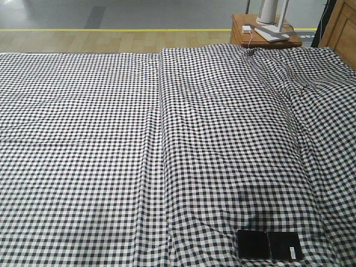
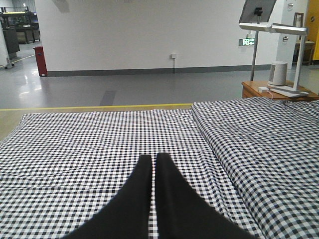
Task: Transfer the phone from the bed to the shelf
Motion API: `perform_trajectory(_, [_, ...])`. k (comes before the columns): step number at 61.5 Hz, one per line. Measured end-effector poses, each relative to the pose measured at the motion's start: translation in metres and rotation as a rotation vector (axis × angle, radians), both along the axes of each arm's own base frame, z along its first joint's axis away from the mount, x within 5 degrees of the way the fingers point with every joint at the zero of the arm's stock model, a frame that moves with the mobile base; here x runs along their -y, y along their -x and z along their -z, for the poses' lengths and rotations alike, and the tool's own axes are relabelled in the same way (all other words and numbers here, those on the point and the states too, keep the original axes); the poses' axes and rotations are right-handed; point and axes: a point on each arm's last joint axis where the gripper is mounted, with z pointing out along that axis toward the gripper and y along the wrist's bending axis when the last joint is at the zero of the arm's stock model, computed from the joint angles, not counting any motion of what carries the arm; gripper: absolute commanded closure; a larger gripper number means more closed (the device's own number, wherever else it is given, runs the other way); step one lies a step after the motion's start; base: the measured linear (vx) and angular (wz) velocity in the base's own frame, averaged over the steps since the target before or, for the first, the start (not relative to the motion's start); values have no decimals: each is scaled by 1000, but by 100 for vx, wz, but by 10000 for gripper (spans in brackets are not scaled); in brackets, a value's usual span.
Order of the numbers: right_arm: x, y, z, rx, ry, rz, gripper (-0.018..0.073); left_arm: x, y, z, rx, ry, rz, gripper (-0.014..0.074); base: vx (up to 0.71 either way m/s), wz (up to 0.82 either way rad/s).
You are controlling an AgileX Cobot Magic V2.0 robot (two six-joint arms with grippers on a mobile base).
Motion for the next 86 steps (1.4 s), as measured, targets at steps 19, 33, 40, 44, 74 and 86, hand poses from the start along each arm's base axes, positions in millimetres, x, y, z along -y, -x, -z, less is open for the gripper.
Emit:
perform_trajectory(19, [1, 1, -12, 134, -2, 9, 564, 0, 0, 0, 0, 0, 0, 595, 0, 0])
perform_trajectory(33, [2, 7, -38, 338, -6, 20, 564, 0, 0, 0, 0, 0, 0, 595, 0, 0])
perform_trajectory(40, [2, 16, -68, 439, -7, 21, 564, 0, 0, 0, 0, 0, 0, 595, 0, 0])
perform_trajectory(44, [2, 24, -90, 507, -8, 21, 564, 0, 0, 0, 0, 0, 0, 595, 0, 0])
perform_trajectory(74, [0, -2, -188, 317, 9, 5, 553, 0, 0, 0, 0, 0, 0, 595, 0, 0])
perform_trajectory(86, [-1, -57, -170, -23, 29, -8, 508, 0, 0, 0, 0, 0, 0, 595, 0, 0])
